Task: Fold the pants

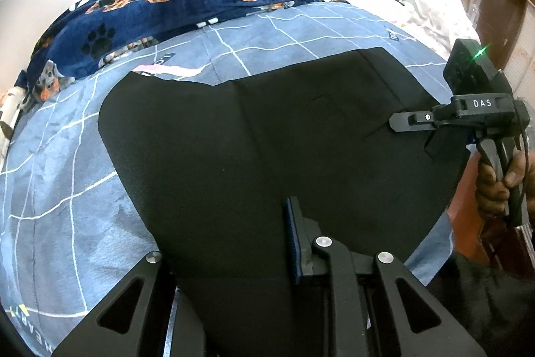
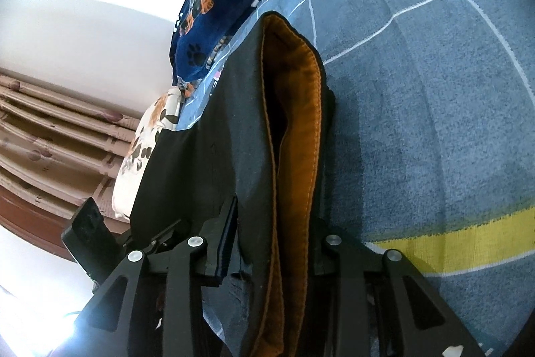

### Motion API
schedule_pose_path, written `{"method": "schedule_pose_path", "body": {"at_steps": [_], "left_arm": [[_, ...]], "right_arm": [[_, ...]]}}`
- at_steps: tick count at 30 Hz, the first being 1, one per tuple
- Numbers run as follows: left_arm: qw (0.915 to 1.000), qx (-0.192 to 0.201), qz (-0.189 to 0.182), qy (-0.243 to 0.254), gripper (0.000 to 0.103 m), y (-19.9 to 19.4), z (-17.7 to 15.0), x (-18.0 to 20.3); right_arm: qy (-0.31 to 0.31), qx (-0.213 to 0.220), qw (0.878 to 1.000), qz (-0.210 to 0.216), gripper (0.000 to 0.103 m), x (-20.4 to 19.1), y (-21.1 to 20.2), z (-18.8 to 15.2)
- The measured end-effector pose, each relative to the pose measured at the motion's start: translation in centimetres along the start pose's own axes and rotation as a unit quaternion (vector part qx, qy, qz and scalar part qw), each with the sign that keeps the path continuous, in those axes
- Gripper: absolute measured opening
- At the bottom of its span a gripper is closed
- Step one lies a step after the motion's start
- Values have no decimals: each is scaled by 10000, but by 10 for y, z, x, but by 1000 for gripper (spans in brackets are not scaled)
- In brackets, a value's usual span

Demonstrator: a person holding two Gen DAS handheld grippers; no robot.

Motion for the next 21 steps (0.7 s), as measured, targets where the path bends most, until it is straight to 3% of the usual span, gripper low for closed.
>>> {"method": "schedule_pose_path", "body": {"at_steps": [13, 21], "left_arm": [[10000, 11, 23, 29, 21, 0, -1, 0], [9997, 105, 102, 198, 21, -4, 1, 0]], "right_arm": [[-105, 47, 9999, -86, 29, -3, -1, 0], [327, 61, 9987, 375, 27, -4, -3, 2]]}}
Point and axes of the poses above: each gripper's, at about its wrist camera, not at the fingertips, and y roughly the way its jaws point, x to its right, z to its top, the point moved 7 cm from there along y, roughly the way its jaws point, and after that the axes turned 6 degrees about -z, right-handed, at the moved point
